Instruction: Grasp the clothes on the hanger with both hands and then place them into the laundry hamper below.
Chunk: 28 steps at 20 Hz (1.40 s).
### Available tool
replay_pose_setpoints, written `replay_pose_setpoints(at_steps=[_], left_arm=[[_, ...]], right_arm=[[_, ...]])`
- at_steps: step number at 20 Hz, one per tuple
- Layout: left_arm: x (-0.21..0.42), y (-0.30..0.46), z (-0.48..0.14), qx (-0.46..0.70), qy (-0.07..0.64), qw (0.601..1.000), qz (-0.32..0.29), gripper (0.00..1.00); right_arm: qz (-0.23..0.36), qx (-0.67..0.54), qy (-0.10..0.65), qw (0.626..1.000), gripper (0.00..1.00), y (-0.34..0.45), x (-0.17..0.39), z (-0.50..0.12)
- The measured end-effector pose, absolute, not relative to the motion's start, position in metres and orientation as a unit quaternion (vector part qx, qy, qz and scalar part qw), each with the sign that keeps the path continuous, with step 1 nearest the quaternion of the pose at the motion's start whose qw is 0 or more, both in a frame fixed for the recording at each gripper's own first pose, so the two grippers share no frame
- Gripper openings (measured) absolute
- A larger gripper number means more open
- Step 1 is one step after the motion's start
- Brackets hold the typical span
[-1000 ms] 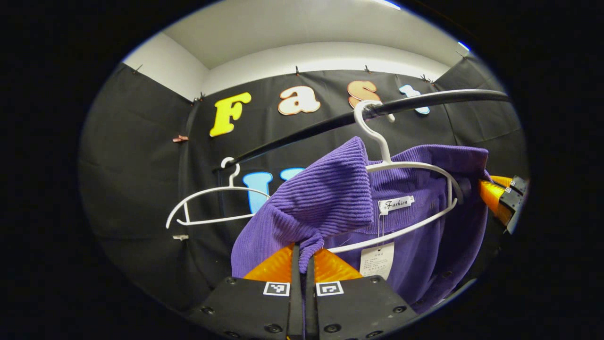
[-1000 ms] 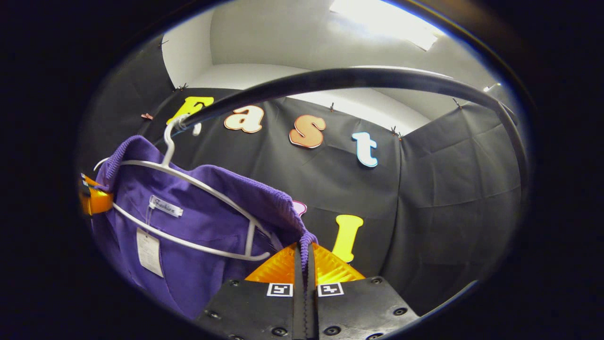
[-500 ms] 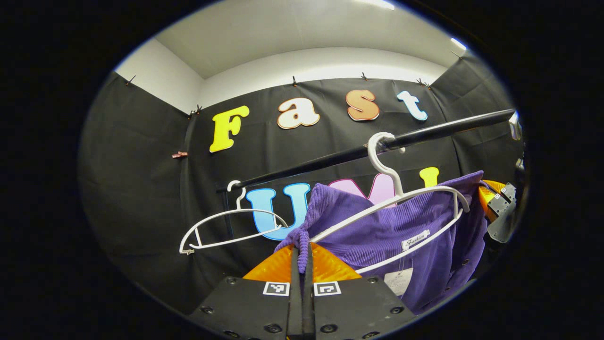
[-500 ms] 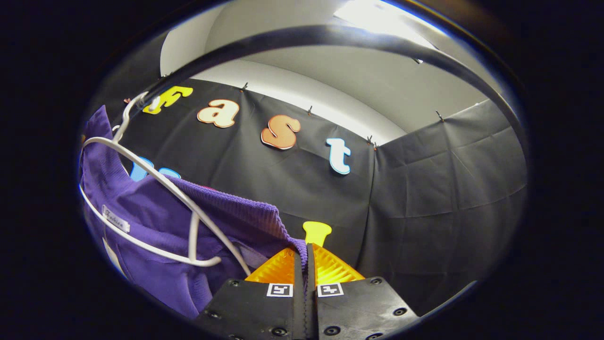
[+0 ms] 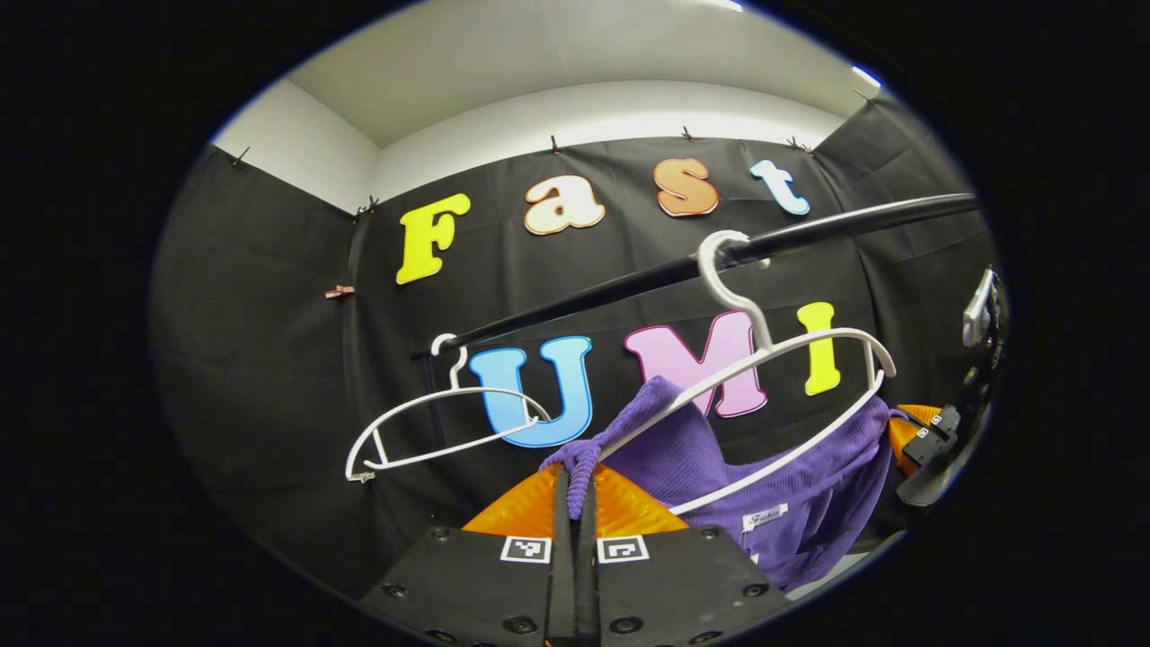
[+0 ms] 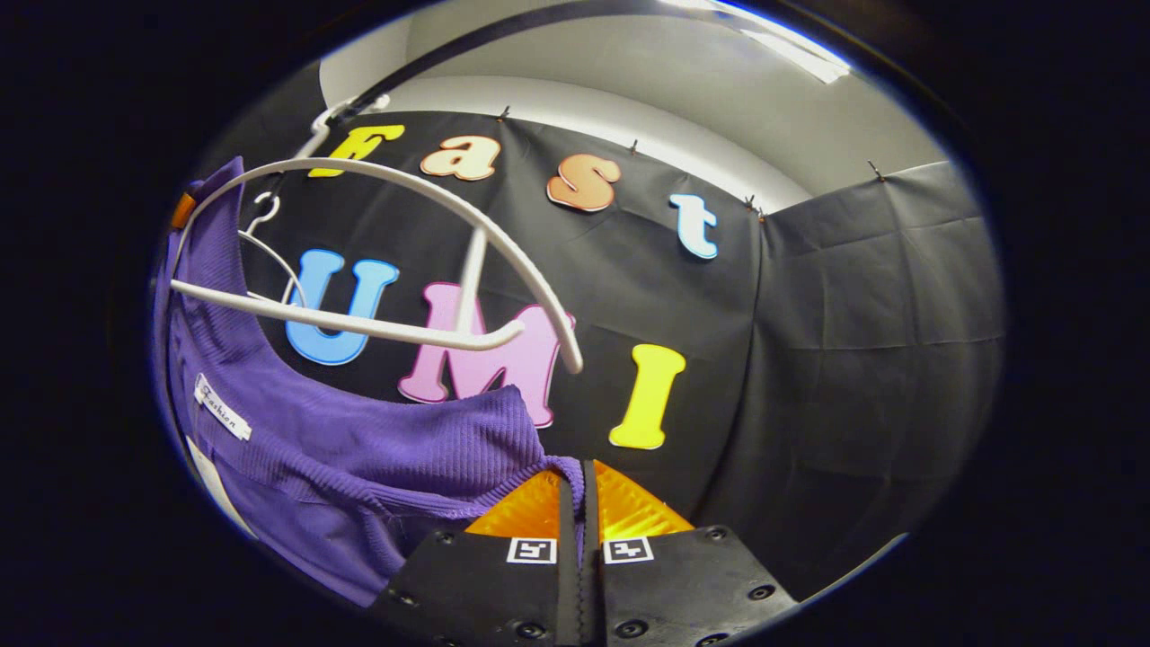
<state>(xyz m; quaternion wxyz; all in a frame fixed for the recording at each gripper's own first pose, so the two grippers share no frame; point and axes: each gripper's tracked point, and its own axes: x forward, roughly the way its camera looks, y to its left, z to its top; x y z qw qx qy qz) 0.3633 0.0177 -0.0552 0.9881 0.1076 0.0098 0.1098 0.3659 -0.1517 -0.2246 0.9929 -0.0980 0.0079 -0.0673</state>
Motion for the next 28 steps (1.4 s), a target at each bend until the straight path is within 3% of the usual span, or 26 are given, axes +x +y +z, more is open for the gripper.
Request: replay_pose_setpoints(at_steps=[10,18,19,20,26,27,28], left_arm=[[0.330,0.081,-0.095,0.066,0.050,0.985,0.150,0.05],[0.309,0.054,-0.139,0.042,0.090,0.990,0.096,0.05],[0.307,0.048,-0.144,0.040,0.092,0.991,0.089,0.05],[0.304,0.044,-0.150,0.037,0.097,0.991,0.083,0.05],[0.290,0.029,-0.189,0.021,0.129,0.990,0.048,0.05],[0.288,0.022,-0.193,0.022,0.130,0.991,0.036,0.05],[0.285,0.015,-0.197,0.023,0.130,0.991,0.025,0.05]], right_arm=[[0.032,-0.076,0.008,0.997,0.04,-0.062,0.306,-0.192],[0.068,-0.052,0.020,0.996,0.04,-0.029,0.274,-0.174],[0.073,-0.047,0.022,0.996,0.00,-0.025,0.270,-0.172],[0.075,-0.047,0.026,0.996,0.04,-0.022,0.267,-0.174],[0.083,-0.031,0.065,0.994,0.04,-0.006,0.245,-0.196],[0.086,-0.029,0.069,0.993,0.00,-0.001,0.243,-0.198],[0.090,-0.030,0.074,0.993,0.04,0.004,0.241,-0.200]])
